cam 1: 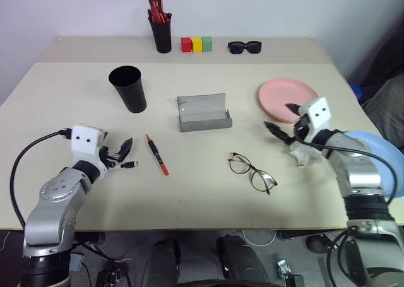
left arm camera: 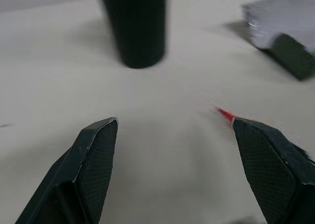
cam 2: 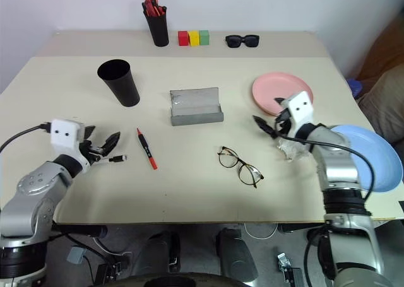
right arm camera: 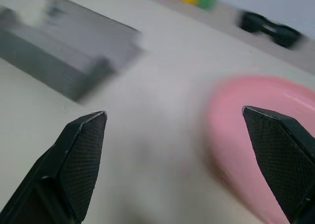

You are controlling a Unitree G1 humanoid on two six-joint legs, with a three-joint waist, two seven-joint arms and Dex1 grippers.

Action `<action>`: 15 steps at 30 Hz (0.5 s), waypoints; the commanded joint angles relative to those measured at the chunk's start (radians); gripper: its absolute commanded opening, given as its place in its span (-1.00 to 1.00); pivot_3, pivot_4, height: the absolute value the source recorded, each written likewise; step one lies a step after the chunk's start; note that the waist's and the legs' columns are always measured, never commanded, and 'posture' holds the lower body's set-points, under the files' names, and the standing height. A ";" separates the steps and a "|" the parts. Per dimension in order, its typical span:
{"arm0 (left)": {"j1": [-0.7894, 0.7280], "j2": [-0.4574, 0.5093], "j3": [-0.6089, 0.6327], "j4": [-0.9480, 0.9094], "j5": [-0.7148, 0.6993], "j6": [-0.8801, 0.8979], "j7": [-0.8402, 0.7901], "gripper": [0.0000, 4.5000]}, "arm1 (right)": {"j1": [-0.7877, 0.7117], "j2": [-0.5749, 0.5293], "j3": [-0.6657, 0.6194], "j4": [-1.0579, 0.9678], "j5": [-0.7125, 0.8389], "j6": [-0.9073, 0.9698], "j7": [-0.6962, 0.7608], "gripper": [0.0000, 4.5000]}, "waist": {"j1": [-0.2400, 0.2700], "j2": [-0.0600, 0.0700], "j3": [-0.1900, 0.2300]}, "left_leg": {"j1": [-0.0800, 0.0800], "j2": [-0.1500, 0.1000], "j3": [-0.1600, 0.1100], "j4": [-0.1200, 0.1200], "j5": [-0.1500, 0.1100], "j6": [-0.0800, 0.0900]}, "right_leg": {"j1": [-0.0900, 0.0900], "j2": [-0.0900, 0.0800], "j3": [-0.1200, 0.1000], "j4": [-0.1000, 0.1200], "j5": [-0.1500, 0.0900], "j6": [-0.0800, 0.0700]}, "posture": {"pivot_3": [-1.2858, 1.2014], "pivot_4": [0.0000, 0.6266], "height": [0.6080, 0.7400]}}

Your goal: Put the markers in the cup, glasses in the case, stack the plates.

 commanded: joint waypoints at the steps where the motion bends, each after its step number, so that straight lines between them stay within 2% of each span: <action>1: -0.002 0.064 0.007 -0.001 -0.039 0.004 -0.103 0.99 | 0.014 0.028 0.015 -0.087 0.003 -0.003 -0.013 1.00 | 0.001 0.000 0.000 | 0.000 0.000 0.000 0.000 0.000 0.000 | 0.000 0.000 0.000 0.000 0.000 0.000 | 0.03 -0.52 0.88; 8: 0.001 0.304 -0.052 0.064 -0.062 -0.036 -0.433 0.99 | 0.089 0.126 0.131 -0.256 -0.053 0.058 -0.093 1.00 | 0.000 0.000 0.000 | 0.000 0.001 0.000 0.000 0.000 0.000 | -0.001 0.000 0.000 0.001 -0.001 -0.002 | 0.03 -0.52 0.88; 12: -0.040 0.382 -0.111 0.145 -0.052 -0.073 -0.584 0.99 | 0.144 0.176 0.182 -0.349 -0.073 0.095 -0.136 1.00 | 0.002 0.000 0.000 | 0.000 0.001 0.001 0.000 0.000 0.000 | -0.001 -0.001 0.000 0.001 -0.002 -0.004 | 0.03 -0.52 0.88; 15: -0.119 0.430 -0.217 0.235 0.008 -0.115 -0.688 0.99 | 0.200 0.179 0.219 -0.428 -0.048 0.122 -0.100 1.00 | 0.005 0.000 0.000 | 0.000 0.000 0.001 0.000 0.000 0.000 | -0.002 -0.001 0.000 0.001 -0.002 -0.004 | 0.03 -0.52 0.88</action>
